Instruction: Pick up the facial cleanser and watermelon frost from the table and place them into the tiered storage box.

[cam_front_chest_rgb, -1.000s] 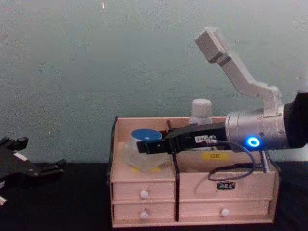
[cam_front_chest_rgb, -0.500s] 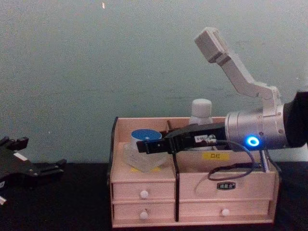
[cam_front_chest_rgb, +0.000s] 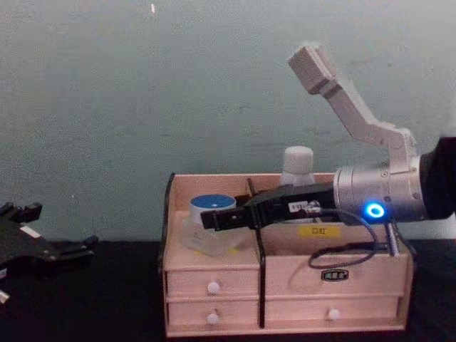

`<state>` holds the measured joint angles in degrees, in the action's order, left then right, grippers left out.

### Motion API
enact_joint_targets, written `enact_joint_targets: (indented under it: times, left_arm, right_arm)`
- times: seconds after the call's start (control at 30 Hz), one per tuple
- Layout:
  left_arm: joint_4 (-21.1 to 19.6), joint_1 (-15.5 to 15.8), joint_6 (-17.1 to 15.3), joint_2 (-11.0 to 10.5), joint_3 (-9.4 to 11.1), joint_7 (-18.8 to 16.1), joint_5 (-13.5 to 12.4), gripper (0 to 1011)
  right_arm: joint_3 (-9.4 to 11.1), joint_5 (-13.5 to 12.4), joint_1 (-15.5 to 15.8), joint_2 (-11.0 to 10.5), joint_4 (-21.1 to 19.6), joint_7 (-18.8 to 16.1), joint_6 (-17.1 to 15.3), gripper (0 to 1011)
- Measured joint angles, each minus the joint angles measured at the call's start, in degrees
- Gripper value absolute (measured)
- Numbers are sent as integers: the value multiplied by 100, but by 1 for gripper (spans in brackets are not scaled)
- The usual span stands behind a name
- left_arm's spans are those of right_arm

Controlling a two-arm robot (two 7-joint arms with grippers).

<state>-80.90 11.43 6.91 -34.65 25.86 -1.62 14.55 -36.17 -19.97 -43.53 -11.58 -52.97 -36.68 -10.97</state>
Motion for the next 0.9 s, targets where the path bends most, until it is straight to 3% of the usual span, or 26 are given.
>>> enact_joint_targets:
  times: [0.13,0.23,0.63,0.9]
  left_arm:
    - [0,0,0,0,0,0,0,1001]
    - [0,0,0,0,0,0,0,1001]
    - [0,0,0,0,0,0,0,1001]
    - [0,0,0,0,0,0,0,1001]
  right_arm:
    - [-1,1,0,-2,0,0,0,969]
    - [-1,1,0,-2,0,0,1,1002]
    - [0,1,0,-2,0,-1,3,1003]
    - [78,-3,112,-60,-235,46,109,1002]
